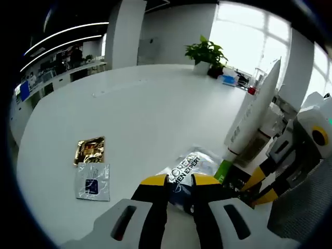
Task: Arrange the skincare products in the storage area until every visible bottle or jar stands upright without overlapping.
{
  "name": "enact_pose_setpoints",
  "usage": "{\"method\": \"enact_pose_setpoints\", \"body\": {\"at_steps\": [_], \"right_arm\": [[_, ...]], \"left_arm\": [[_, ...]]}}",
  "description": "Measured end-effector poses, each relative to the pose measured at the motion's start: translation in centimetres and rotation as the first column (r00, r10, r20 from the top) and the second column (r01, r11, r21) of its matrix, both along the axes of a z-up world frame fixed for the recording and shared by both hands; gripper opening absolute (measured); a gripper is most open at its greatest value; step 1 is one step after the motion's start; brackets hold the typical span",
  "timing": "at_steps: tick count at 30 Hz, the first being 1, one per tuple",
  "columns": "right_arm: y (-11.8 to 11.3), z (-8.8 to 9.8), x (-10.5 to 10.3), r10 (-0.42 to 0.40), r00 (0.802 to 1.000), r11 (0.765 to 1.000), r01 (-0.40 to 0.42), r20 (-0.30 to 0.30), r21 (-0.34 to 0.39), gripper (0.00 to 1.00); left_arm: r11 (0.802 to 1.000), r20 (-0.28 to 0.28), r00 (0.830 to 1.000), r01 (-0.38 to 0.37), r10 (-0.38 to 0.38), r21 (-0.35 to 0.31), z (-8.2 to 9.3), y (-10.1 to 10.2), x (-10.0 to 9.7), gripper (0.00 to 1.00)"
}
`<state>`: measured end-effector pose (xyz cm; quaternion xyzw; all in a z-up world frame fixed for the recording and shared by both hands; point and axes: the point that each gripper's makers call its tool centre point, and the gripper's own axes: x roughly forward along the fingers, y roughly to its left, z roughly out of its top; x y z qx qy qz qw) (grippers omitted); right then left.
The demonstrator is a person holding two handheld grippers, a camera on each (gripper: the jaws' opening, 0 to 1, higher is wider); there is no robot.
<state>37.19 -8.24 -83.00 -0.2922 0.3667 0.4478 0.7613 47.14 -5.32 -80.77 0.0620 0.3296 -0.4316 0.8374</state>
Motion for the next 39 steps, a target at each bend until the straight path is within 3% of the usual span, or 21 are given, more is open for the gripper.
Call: {"method": "enact_pose_setpoints", "body": {"at_steps": [4, 7, 14, 18, 22, 29, 39], "right_arm": [[0.0, 0.0, 0.0, -0.002, 1.000, 1.000, 0.002, -0.003, 0.006, 0.15], [0.0, 0.0, 0.0, 0.006, 1.000, 1.000, -0.006, 0.002, -0.001, 0.15], [0.0, 0.0, 0.0, 0.026, 1.000, 1.000, -0.026, 0.005, -0.009, 0.15], [0.0, 0.0, 0.0, 0.040, 0.999, 0.999, -0.040, 0.004, -0.013, 0.15], [0.0, 0.0, 0.0, 0.044, 0.999, 0.999, -0.044, -0.003, -0.022, 0.15], [0.2, 0.4, -0.3, 0.067, 0.998, 0.997, -0.067, -0.002, -0.028, 0.18], [0.8, 6.9, -1.2, 0.014, 0.995, 0.987, -0.029, 0.097, 0.161, 0.18]], "left_arm": [[0.997, 0.015, 1.000, 0.013, -0.014, 0.079, -1.2, 0.6, 0.0, 0.15], [0.995, 0.016, 1.000, 0.019, -0.021, 0.102, -1.6, 0.7, -0.2, 0.15], [0.995, 0.032, 0.999, 0.013, -0.016, 0.099, -1.6, 0.7, -0.2, 0.15], [0.995, 0.010, 1.000, 0.004, -0.005, 0.098, -1.0, 1.1, -0.7, 0.21], [0.992, 0.014, 1.000, -0.026, 0.025, 0.124, 0.4, 2.3, -1.0, 0.25], [0.993, 0.039, 0.996, -0.089, 0.086, 0.082, 4.4, 3.8, -2.3, 0.27], [0.990, 0.095, 0.989, -0.119, 0.112, 0.070, 7.9, 4.6, -5.1, 0.31]]}}
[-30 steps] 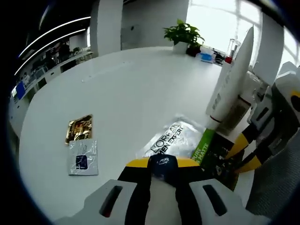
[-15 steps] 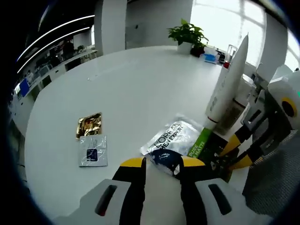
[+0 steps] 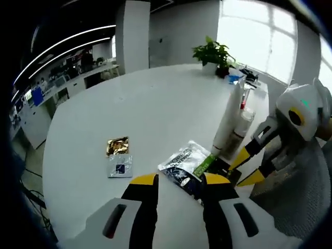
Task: Arrange the skincare products in the storage area until every visible bottle or jar stands upright without overlapping.
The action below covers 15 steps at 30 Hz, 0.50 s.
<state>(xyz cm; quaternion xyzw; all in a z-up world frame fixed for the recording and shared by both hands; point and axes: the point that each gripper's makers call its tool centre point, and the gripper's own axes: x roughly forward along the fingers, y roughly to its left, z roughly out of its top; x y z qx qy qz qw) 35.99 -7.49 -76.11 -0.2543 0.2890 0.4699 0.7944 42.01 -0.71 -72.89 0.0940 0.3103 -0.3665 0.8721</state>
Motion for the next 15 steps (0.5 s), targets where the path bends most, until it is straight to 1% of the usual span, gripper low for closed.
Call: {"method": "enact_pose_setpoints", "body": {"at_steps": [2, 3, 6, 8, 9, 10, 11, 13, 15], "right_arm": [[-0.5, 1.7, -0.3, -0.023, 0.999, 0.999, 0.022, 0.026, 0.041, 0.19], [-0.9, 2.8, -0.4, -0.051, 0.998, 0.996, 0.048, 0.035, 0.078, 0.20], [-1.7, 4.8, -0.7, -0.100, 0.994, 0.985, 0.092, 0.045, 0.143, 0.26], [-2.6, 6.2, -0.8, -0.145, 0.988, 0.974, 0.134, 0.047, 0.184, 0.31], [-3.0, 6.6, -0.8, -0.164, 0.985, 0.969, 0.151, 0.051, 0.198, 0.34], [-3.6, 7.4, -0.8, -0.195, 0.979, 0.959, 0.178, 0.055, 0.218, 0.40], [-4.0, 7.7, -0.9, -0.202, 0.978, 0.958, 0.185, 0.054, 0.221, 0.43], [-4.9, 8.5, -1.0, -0.236, 0.970, 0.946, 0.218, 0.051, 0.238, 0.50], [-5.7, 9.0, -1.1, -0.257, 0.964, 0.942, 0.236, 0.063, 0.237, 0.59]], "left_arm": [[1.000, 0.008, 1.000, -0.012, 0.012, -0.005, 0.7, 0.3, -0.5, 0.32], [1.000, 0.013, 1.000, -0.023, 0.023, -0.011, 1.0, 0.4, -0.6, 0.33], [0.998, 0.027, 0.999, -0.046, 0.046, -0.031, 2.0, 0.7, -1.3, 0.35], [0.998, 0.036, 0.998, -0.052, 0.053, -0.034, 2.7, 0.8, -1.8, 0.37], [0.998, 0.047, 0.997, -0.053, 0.054, -0.033, 3.1, 1.0, -2.1, 0.38], [0.998, 0.052, 0.997, -0.055, 0.057, -0.033, 3.3, 1.1, -2.3, 0.39], [0.998, 0.055, 0.996, -0.062, 0.063, -0.033, 3.7, 1.3, -2.5, 0.40], [0.997, 0.058, 0.995, -0.073, 0.075, -0.040, 4.2, 1.7, -2.8, 0.43], [0.993, 0.057, 0.993, -0.095, 0.099, -0.064, 4.8, 2.0, -3.2, 0.48]]}}
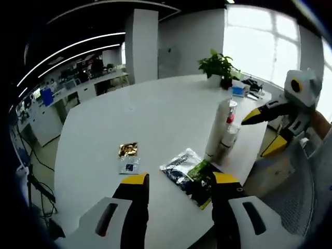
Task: Arrange the skincare products in the storage area until every visible bottle or jar stands upright without overlapping.
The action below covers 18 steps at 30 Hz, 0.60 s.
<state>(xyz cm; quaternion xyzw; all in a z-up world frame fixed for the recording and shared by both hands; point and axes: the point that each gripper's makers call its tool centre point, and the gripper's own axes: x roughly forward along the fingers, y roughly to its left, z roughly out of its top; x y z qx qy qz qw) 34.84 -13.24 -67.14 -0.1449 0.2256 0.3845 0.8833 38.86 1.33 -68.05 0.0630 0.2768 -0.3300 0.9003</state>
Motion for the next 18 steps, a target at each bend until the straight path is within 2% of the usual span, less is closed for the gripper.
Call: {"method": "enact_pose_setpoints", "body": {"at_steps": [5, 8, 11, 15, 18], "right_arm": [[-1.5, 0.1, 0.2, -0.043, 0.999, 0.999, 0.043, 0.008, -0.004, 0.72], [-2.2, -0.3, 0.3, -0.062, 0.998, 0.998, 0.062, -0.008, 0.004, 0.77], [-2.6, -0.6, 0.3, -0.062, 0.998, 0.998, 0.062, -0.017, 0.004, 0.82], [-3.3, -1.1, 0.3, -0.049, 0.999, 0.999, 0.049, -0.022, -0.008, 0.90], [-3.6, -1.3, 0.4, -0.035, 0.999, 0.999, 0.035, -0.019, -0.002, 0.93]], "left_arm": [[0.999, -0.013, 1.000, -0.009, 0.009, -0.040, 0.8, 0.2, -1.1, 0.63], [0.999, -0.004, 1.000, -0.027, 0.027, -0.030, 0.8, 0.4, -1.5, 0.70], [0.997, -0.009, 0.998, -0.063, 0.062, -0.033, 0.7, 0.8, -1.7, 0.75], [0.992, 0.000, 0.994, -0.108, 0.108, -0.071, 1.1, 1.1, -2.1, 0.78], [0.987, -0.006, 0.990, -0.138, 0.138, -0.079, 1.1, 1.3, -2.5, 0.85]]}}
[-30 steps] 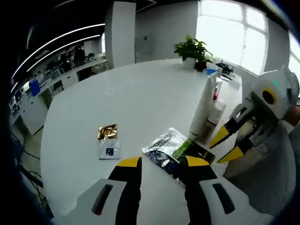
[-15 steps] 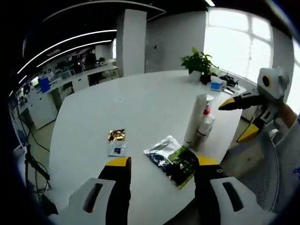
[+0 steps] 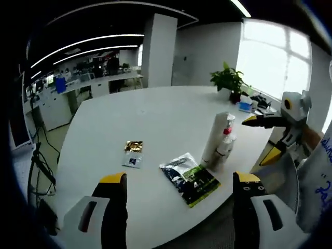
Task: Arrange the skincare products in the storage area until every visible bottle or jar stands upright without overlapping.
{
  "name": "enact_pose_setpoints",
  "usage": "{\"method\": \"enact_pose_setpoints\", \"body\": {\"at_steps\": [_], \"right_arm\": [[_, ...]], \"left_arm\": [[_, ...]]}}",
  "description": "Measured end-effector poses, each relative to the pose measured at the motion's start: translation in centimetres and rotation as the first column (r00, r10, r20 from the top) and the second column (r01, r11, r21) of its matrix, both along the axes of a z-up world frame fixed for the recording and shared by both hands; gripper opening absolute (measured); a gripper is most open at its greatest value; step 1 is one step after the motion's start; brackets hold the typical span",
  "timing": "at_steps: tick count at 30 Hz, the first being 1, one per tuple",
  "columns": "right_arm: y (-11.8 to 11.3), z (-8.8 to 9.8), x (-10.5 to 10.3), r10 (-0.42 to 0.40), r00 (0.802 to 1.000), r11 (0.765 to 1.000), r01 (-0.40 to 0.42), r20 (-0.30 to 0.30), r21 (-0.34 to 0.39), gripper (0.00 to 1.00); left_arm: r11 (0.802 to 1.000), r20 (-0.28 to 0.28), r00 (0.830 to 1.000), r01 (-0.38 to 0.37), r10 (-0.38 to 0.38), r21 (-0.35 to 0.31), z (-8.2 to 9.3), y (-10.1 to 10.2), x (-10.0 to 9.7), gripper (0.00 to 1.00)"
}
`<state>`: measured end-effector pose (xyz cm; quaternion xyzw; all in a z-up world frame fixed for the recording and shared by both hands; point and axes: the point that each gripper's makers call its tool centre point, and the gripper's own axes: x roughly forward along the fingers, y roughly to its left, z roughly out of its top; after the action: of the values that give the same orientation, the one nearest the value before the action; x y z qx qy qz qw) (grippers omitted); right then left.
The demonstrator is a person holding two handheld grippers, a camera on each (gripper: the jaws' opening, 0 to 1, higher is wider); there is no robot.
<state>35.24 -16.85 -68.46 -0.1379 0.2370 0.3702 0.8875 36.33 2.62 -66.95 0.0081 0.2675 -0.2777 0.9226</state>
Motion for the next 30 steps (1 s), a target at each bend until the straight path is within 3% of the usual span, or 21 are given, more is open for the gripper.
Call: {"method": "enact_pose_setpoints", "body": {"at_steps": [7, 12, 20, 30], "right_arm": [[-0.3, -0.2, -0.3, 0.033, 0.999, 0.999, -0.033, -0.004, -0.003, 1.00], [-0.2, -0.2, -0.3, 0.031, 0.999, 0.999, -0.031, -0.006, 0.017, 1.00], [-0.3, 0.7, 0.4, -0.064, 0.998, 0.996, 0.063, 0.012, 0.056, 1.00], [-0.1, -0.6, 0.7, -0.181, 0.983, 0.983, 0.181, -0.020, 0.010, 1.00]], "left_arm": [[0.999, -0.009, 0.999, -0.038, 0.038, 0.008, -0.6, 0.0, -1.2, 0.93], [1.000, 0.010, 1.000, -0.018, 0.017, 0.023, -0.6, -0.2, -1.1, 0.97], [0.997, -0.037, 0.998, 0.048, -0.046, 0.056, -1.8, 0.9, -0.1, 0.97], [0.988, -0.086, 0.989, 0.131, -0.123, 0.085, -4.1, 2.1, 2.7, 0.97]]}}
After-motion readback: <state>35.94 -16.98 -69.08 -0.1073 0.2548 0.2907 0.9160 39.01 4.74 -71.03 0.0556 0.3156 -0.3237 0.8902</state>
